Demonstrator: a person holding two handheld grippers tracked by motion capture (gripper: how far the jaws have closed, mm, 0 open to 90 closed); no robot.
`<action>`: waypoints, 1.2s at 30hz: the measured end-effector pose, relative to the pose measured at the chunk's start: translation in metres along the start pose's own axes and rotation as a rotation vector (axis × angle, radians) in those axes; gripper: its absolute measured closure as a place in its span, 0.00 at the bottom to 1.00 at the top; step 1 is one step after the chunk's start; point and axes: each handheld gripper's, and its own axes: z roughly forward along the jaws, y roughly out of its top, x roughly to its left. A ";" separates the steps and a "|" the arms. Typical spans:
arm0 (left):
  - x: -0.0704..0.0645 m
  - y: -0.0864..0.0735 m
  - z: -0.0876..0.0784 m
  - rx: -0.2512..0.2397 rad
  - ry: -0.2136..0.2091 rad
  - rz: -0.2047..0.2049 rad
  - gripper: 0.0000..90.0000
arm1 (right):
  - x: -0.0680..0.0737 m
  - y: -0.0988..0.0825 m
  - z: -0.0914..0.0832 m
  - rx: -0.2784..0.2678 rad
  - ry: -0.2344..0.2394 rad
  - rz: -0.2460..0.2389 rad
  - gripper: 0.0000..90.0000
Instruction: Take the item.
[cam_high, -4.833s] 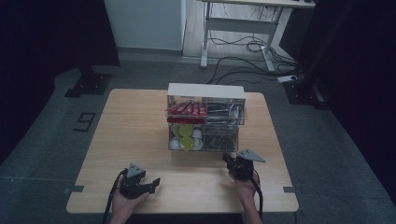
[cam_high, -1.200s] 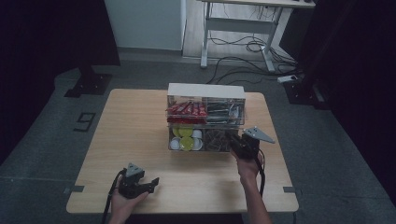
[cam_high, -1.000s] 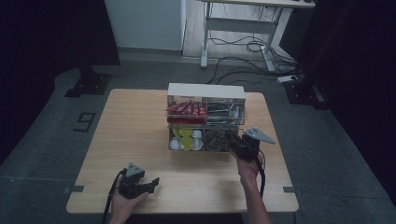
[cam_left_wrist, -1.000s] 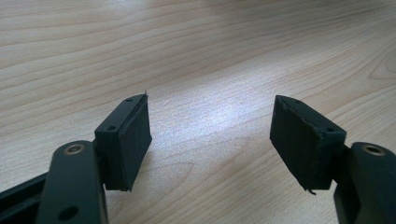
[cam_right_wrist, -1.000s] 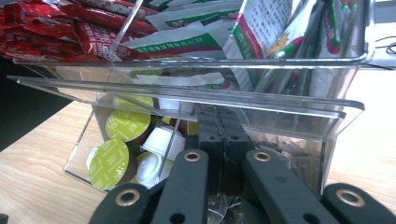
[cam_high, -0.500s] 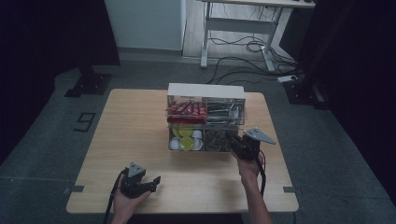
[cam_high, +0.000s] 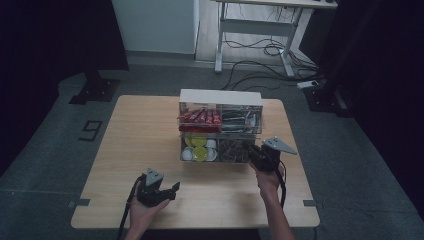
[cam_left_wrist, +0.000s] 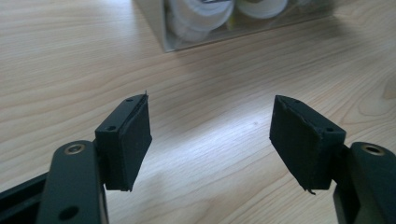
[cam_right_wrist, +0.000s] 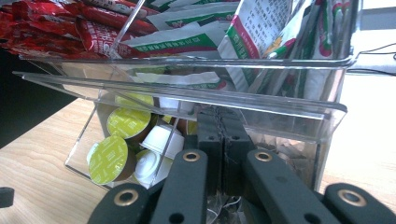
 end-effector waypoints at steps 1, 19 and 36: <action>-0.003 0.003 0.002 0.006 -0.005 0.010 0.33 | -0.001 0.000 0.000 0.000 -0.001 0.002 0.98; -0.009 0.023 0.016 0.002 -0.009 0.002 0.32 | -0.002 0.001 0.001 0.014 -0.008 -0.001 0.98; -0.013 0.050 0.025 -0.038 -0.005 0.027 0.32 | -0.002 0.001 0.003 0.017 -0.006 0.003 0.98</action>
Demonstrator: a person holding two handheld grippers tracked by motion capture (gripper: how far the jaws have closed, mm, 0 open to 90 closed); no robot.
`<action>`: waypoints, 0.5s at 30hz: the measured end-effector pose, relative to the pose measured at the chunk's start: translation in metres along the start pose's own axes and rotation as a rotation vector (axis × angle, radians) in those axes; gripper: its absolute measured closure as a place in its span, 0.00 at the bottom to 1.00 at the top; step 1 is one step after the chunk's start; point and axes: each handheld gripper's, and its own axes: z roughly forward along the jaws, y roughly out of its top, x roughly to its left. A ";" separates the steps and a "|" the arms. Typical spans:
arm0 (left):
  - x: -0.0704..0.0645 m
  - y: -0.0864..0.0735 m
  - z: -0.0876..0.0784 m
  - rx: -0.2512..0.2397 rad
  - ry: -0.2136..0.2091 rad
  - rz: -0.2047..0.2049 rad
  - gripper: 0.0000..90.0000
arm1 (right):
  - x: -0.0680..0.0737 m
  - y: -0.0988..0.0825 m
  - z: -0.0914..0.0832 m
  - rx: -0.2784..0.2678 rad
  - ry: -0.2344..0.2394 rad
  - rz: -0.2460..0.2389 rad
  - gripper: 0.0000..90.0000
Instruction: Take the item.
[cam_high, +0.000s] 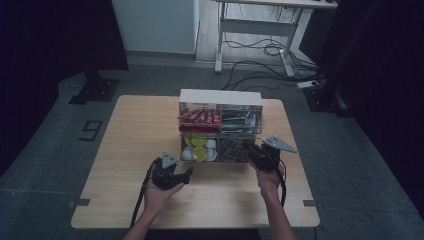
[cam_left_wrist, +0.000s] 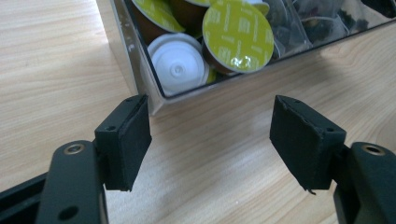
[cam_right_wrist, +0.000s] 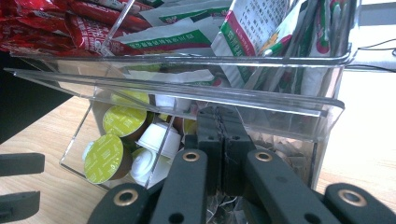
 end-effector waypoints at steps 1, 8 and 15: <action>0.001 0.003 0.000 -0.007 -0.002 -0.009 0.32 | 0.000 -0.001 0.000 -0.001 0.000 0.001 0.98; 0.002 0.012 0.002 -0.017 -0.020 -0.034 0.32 | 0.001 0.000 0.001 0.001 0.001 -0.003 0.98; -0.003 0.025 0.007 -0.025 -0.014 -0.015 0.33 | 0.001 0.001 0.000 0.007 -0.003 -0.019 0.98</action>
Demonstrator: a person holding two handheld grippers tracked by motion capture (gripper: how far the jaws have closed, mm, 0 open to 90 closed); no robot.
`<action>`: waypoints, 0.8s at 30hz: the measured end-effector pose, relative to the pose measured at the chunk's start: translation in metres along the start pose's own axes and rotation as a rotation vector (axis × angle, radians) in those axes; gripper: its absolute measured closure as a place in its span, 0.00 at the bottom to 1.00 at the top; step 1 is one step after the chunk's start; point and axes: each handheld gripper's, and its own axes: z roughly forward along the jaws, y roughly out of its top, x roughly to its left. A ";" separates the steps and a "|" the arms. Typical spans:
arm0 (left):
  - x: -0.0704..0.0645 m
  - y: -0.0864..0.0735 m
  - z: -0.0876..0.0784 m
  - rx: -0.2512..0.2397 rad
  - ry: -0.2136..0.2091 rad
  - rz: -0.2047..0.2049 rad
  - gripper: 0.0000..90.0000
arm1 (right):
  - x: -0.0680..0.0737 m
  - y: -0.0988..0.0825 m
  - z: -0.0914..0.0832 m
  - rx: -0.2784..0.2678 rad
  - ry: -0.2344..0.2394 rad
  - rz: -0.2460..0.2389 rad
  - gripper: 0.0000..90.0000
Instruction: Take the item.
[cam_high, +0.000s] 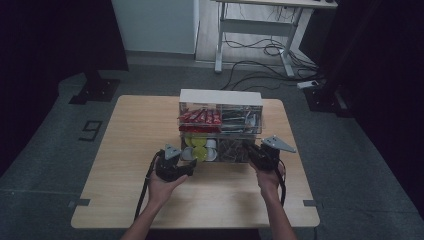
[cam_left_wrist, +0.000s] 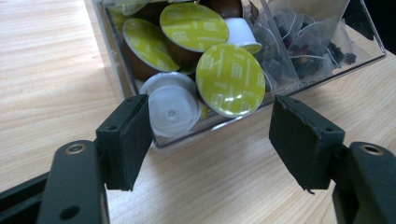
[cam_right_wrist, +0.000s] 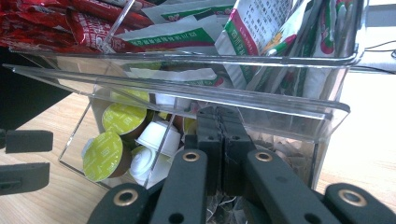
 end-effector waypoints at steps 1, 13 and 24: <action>-0.001 0.001 0.001 0.001 0.004 0.006 0.34 | 0.000 0.000 0.000 0.000 0.000 0.000 0.98; -0.006 0.009 0.013 0.012 0.026 0.022 0.33 | -0.001 0.000 0.000 -0.003 0.003 0.006 0.98; -0.009 0.015 0.021 0.010 0.030 0.012 0.33 | -0.001 0.000 0.000 -0.003 0.004 0.007 0.98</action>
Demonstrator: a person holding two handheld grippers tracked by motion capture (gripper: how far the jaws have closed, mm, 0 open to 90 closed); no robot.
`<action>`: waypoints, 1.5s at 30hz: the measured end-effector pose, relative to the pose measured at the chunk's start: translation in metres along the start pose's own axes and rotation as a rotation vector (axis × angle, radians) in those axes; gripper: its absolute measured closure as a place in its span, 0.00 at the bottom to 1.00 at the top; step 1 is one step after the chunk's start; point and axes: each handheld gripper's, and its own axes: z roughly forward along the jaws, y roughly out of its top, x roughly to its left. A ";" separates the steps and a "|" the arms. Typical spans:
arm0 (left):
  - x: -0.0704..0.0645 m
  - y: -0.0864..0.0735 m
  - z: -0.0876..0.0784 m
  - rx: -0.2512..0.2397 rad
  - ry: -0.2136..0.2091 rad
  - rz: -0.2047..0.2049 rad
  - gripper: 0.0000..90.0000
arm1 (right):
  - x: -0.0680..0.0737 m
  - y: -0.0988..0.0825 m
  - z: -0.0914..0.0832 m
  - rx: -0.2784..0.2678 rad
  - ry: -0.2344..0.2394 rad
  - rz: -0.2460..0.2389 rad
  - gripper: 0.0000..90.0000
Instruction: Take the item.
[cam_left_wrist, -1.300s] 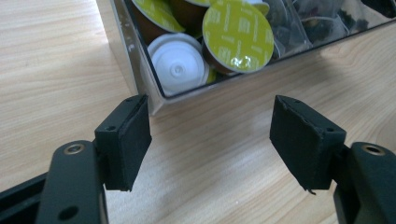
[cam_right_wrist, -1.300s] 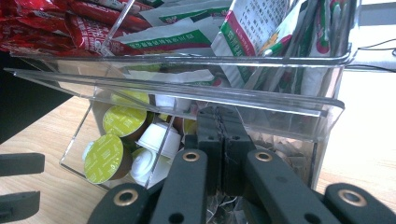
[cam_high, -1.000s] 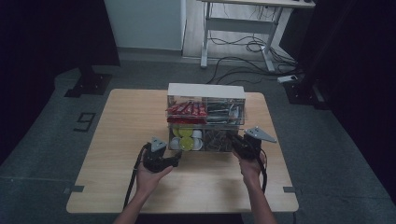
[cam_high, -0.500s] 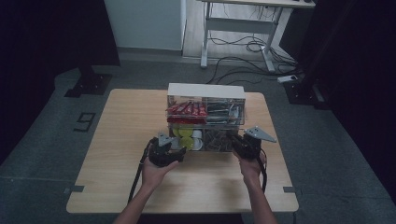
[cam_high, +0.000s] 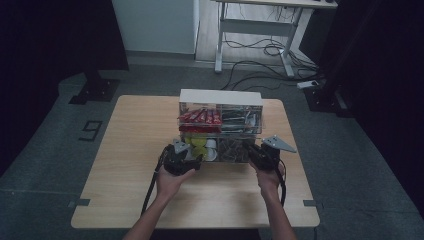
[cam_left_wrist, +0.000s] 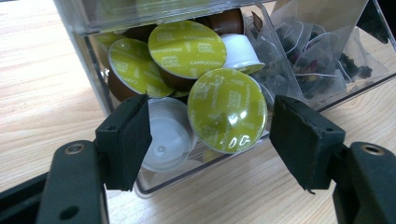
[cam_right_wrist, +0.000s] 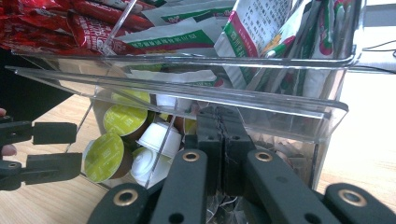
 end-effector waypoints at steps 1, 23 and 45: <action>-0.001 0.000 0.001 -0.001 -0.001 -0.001 0.33 | 0.000 0.000 0.000 0.000 -0.001 -0.001 0.98; -0.007 0.005 0.010 0.000 -0.006 -0.009 0.32 | 0.000 -0.002 0.003 0.006 -0.005 0.005 0.97; -0.021 0.002 0.029 0.015 0.045 0.019 0.33 | 0.000 -0.003 0.004 0.007 -0.003 0.007 0.97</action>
